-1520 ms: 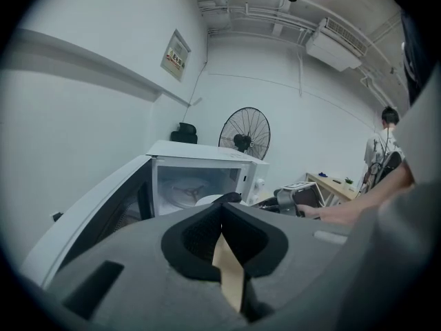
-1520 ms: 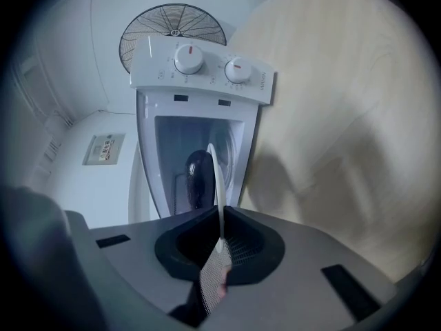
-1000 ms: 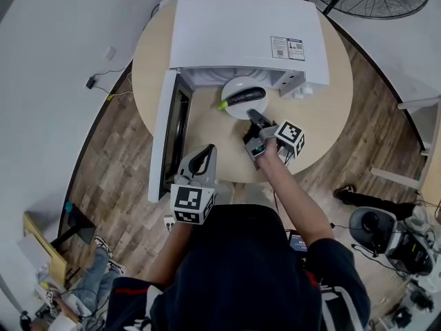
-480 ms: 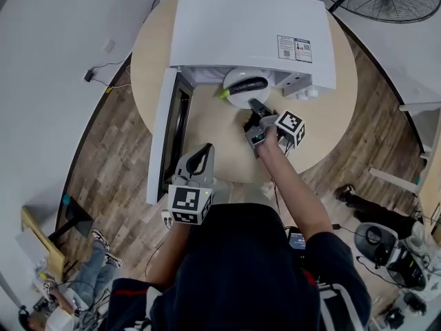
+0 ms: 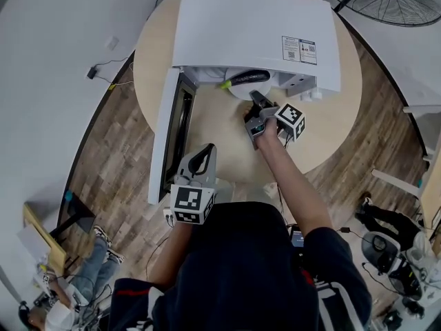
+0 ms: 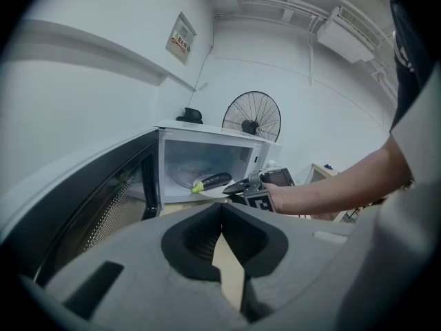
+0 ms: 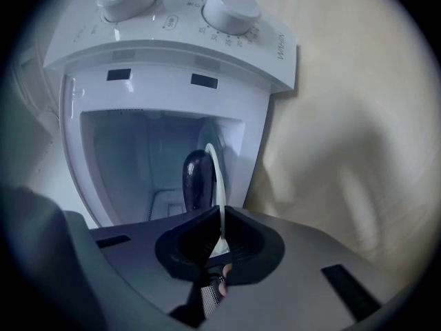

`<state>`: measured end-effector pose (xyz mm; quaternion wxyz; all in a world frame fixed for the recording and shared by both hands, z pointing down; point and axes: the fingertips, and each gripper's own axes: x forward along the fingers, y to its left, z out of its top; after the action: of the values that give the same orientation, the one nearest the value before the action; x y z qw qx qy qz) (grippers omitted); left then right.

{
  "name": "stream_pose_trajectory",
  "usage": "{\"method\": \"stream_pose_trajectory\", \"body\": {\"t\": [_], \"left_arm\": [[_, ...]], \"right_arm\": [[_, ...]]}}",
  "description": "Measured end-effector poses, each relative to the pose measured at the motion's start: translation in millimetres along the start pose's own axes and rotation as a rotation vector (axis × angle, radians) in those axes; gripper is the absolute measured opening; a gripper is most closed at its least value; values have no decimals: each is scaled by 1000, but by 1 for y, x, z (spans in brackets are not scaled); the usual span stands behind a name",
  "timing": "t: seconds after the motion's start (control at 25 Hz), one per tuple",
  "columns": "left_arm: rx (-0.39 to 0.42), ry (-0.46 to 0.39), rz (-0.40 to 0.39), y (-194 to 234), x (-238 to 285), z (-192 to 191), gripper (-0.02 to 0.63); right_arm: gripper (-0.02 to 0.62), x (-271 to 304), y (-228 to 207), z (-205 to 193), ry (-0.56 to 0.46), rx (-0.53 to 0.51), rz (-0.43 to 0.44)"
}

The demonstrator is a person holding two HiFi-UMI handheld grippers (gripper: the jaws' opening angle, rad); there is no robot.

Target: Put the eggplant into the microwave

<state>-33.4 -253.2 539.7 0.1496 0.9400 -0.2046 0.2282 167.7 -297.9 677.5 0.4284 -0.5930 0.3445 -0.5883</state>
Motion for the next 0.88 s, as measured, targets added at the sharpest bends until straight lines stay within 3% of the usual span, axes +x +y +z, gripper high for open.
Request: {"method": "stream_pose_trajectory", "body": {"t": [0.88], "left_arm": [[8, 11, 11, -2, 1, 0, 14]], "right_arm": [[20, 25, 6, 4, -15, 39, 23]]}}
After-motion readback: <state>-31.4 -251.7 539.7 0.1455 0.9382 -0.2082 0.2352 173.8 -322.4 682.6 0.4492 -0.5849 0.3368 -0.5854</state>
